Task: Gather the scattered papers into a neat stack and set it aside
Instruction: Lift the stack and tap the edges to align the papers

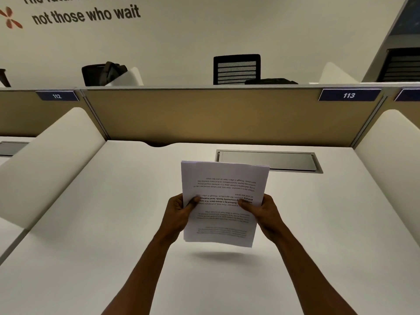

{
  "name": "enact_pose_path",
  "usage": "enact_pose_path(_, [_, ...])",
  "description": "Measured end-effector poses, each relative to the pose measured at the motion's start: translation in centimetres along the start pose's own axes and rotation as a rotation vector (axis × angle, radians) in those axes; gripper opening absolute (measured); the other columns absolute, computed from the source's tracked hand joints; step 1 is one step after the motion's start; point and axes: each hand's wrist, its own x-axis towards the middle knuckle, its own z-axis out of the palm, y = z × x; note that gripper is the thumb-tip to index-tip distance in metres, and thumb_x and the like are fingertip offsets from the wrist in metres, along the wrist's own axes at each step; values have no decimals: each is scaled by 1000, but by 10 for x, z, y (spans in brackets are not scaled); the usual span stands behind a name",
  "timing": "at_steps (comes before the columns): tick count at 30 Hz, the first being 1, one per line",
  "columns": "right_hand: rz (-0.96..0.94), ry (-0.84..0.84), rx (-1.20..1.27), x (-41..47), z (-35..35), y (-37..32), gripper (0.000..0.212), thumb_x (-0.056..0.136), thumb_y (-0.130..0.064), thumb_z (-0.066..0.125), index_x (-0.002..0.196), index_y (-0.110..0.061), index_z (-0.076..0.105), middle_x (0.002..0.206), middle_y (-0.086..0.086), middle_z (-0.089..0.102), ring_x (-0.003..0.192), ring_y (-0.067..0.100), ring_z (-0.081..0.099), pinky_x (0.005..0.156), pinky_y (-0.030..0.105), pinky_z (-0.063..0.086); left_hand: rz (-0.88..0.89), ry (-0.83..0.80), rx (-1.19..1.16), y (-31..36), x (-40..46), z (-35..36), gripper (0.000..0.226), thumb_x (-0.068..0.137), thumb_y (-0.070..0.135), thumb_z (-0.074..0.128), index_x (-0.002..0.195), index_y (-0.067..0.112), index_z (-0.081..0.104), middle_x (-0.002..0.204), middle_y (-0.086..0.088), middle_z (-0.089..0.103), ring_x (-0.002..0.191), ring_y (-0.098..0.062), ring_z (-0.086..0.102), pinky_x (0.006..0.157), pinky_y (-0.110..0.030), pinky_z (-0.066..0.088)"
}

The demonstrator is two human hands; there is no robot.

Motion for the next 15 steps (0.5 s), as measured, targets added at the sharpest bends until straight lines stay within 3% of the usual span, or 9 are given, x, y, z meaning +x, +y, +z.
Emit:
enact_pose_path(6, [-11, 36, -101, -4, -1, 16, 25, 79, -30, 74, 105, -28, 73, 104, 1, 76, 92, 25, 73, 79, 44, 61, -20, -65, -5, -16, -6, 2, 26, 93, 30, 64, 115, 19, 70, 109, -2, 77, 97, -22, 74, 75, -29, 61])
enact_pose_path(11, [55, 66, -146, -12, 0, 45, 23, 85, -17, 75, 108, -19, 72, 107, 3, 75, 101, 27, 70, 86, 50, 59, -73, -26, -32, -42, -12, 8, 22, 97, 13, 61, 117, 18, 69, 112, -2, 76, 106, -24, 71, 81, -31, 60])
enact_pose_path(15, [47, 69, -175, -10, -1, 44, 32, 79, -26, 75, 110, -18, 71, 107, 3, 74, 98, 27, 69, 84, 49, 60, -68, -3, -21, -40, -12, 6, 20, 96, 15, 62, 111, 23, 72, 110, -1, 76, 101, -21, 72, 78, -29, 60])
